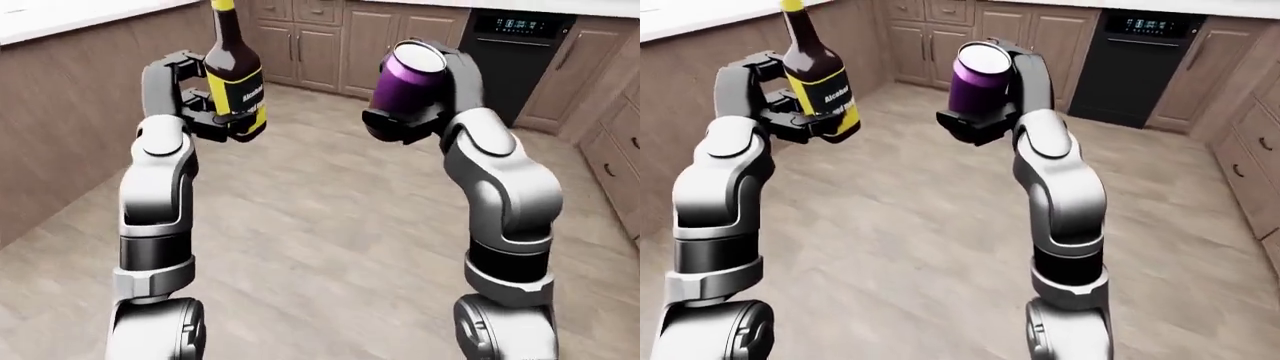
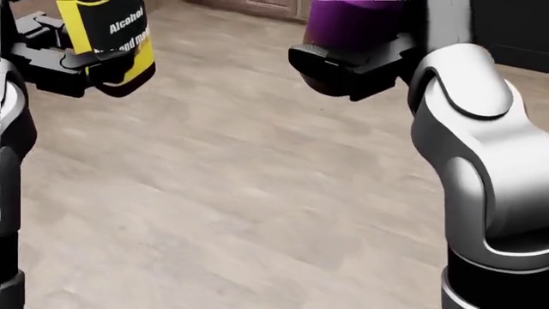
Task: Move the drinks to the dining counter.
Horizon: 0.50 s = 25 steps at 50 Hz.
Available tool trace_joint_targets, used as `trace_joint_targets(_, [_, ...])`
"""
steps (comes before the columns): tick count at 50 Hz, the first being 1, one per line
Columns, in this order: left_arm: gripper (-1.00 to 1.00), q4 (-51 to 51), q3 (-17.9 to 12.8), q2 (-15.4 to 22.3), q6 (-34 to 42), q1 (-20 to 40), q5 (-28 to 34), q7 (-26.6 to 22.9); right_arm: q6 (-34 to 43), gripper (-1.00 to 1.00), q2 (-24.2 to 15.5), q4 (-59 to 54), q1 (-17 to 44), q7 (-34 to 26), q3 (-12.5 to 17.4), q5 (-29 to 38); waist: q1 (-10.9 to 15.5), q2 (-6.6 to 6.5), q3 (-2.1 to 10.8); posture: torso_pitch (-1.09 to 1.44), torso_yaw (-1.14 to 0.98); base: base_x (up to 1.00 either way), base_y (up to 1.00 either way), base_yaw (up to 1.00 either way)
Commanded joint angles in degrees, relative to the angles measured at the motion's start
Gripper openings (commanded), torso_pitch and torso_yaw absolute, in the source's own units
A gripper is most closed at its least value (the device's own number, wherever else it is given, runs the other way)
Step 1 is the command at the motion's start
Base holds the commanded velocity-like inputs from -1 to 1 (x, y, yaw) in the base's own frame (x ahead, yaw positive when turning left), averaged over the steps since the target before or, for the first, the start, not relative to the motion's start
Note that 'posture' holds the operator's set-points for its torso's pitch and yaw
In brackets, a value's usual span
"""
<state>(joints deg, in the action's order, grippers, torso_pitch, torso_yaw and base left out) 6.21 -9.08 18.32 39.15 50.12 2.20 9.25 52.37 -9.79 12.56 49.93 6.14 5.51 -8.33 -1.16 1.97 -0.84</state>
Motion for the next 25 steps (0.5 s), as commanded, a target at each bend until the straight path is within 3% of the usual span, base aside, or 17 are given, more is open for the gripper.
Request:
trace_joint_targets(1, [-1.00, -2.70, -0.53, 0.63, -3.46, 2.31, 0.12, 0.48, -1.29, -1.00, -0.18, 0.43, 1.13, -0.19, 0.16, 0.02, 0.47, -0.93, 0.98, 0.00, 0.00, 1.00, 0.16, 0.00])
trace_joint_targets(2, [-1.00, -2.82, -0.51, 0.58, -3.39, 2.26, 0.16, 0.43, -1.07, -1.00, -0.28, 0.64, 1.09, -0.20, 0.15, 0.08, 0.90, -4.01, 0.99, 0.00, 0.00, 1.00, 0.17, 0.00])
trace_joint_targets(3, [-1.00, -2.76, -0.50, 0.54, -3.41, 2.26, 0.21, 0.43, -1.03, -1.00, -0.31, 0.71, 1.06, -0.21, 0.16, 0.11, 1.88, -9.26, 0.90, 0.00, 0.00, 1.00, 0.17, 0.00])
trace_joint_targets(4, [-1.00, -2.46, -0.45, 0.46, -3.68, 2.24, 0.29, 0.46, -1.17, -1.00, -0.31, 0.65, 0.95, -0.31, 0.18, 0.09, 0.58, -3.97, 0.03, 0.00, 0.00, 1.00, 0.16, 0.00])
trace_joint_targets(5, [-1.00, -2.47, -0.42, 0.38, -3.69, 2.27, 0.33, 0.44, -1.75, -1.00, -0.24, 0.16, 0.76, -0.43, 0.21, 0.09, 1.92, -5.50, -0.42, 0.00, 0.00, 1.00, 0.16, 0.00])
trace_joint_targets(7, [-1.00, -1.98, -0.28, 0.29, -4.02, 2.47, 0.50, 0.41, -1.69, -1.00, -0.14, 0.32, 0.69, -0.33, 0.28, -0.02, 2.27, -6.25, 0.62, 0.00, 0.00, 1.00, 0.16, 0.00])
trace_joint_targets(10, [-1.00, -2.55, -0.36, 0.27, -3.58, 2.37, 0.56, 0.32, -1.62, -1.00, -0.18, 0.48, 0.66, -0.28, 0.33, -0.09, 2.86, -5.92, -0.40, 0.00, 0.00, 1.00, 0.16, 0.00])
trace_joint_targets(13, [-1.00, -1.84, -0.46, 0.24, -4.31, 2.33, 0.55, 0.30, -1.77, -1.00, -0.20, 0.40, 0.57, -0.25, 0.28, -0.07, 2.87, -5.63, 0.84, 0.00, 0.00, 1.00, 0.16, 0.00])
trace_joint_targets(14, [-1.00, -1.77, -0.46, 0.26, -4.35, 2.38, 0.55, 0.28, -1.71, -1.00, -0.20, 0.51, 0.56, -0.16, 0.34, -0.08, 2.62, -4.87, 0.98, 0.00, 0.00, 1.00, 0.16, 0.00])
trace_joint_targets(15, [-1.00, -2.01, -0.48, 0.29, -4.11, 2.40, 0.53, 0.26, -1.71, -1.00, -0.21, 0.49, 0.58, -0.12, 0.34, -0.07, 2.24, -3.05, 0.82, 0.00, 0.00, 1.00, 0.16, 0.00])
trace_joint_targets(16, [-1.00, -2.23, -0.51, 0.32, -3.98, 2.29, 0.52, 0.23, -1.71, -1.00, -0.18, 0.50, 0.58, -0.03, 0.36, -0.06, 1.56, 0.77, 0.73, 0.00, 0.00, 1.00, 0.17, 0.00])
trace_joint_targets(17, [-1.00, -2.44, -0.52, 0.32, -3.83, 2.21, 0.50, 0.22, -1.71, -1.00, -0.16, 0.47, 0.62, 0.14, 0.36, -0.01, 1.75, 0.36, -0.20, 0.00, 0.00, 0.96, 0.16, 0.00])
trace_joint_targets(18, [-1.00, -2.76, -0.55, 0.32, -3.57, 2.13, 0.50, 0.23, -1.45, -1.00, -0.01, 0.25, 0.92, 0.60, 0.62, -0.09, 1.73, 0.22, -2.86, 0.00, 0.00, 0.63, 0.00, 0.00])
trace_joint_targets(20, [-1.00, -2.97, -0.58, 0.33, -3.47, 1.98, 0.49, 0.24, -2.79, -1.00, -0.52, -0.35, 0.47, 0.27, -0.35, 0.82, 0.10, 2.70, -0.89, 0.00, 0.00, 0.00, 0.00, 0.00])
trace_joint_targets(21, [-1.00, -2.94, -0.58, 0.32, -3.53, 1.94, 0.48, 0.23, -2.62, -1.00, -0.50, -0.41, 0.41, 0.16, -0.30, 1.07, -0.33, 3.13, -1.40, 0.00, 0.00, 0.00, 0.00, 0.00])
trace_joint_targets(23, [-1.00, -3.00, -0.57, 0.30, -3.44, 1.94, 0.50, 0.25, -2.29, -1.00, -0.42, -0.09, 0.42, -0.11, -0.18, 1.32, 2.05, 2.41, -1.20, 0.00, 0.00, 0.00, 0.00, 0.68])
trace_joint_targets(25, [-1.00, -2.94, -0.45, 0.18, -3.62, 1.73, 0.52, 0.17, -2.27, -1.00, -0.37, -0.53, 0.40, -0.35, 0.04, 1.37, 3.43, -1.43, -2.98, 0.00, 0.00, 0.00, 0.00, 1.00])
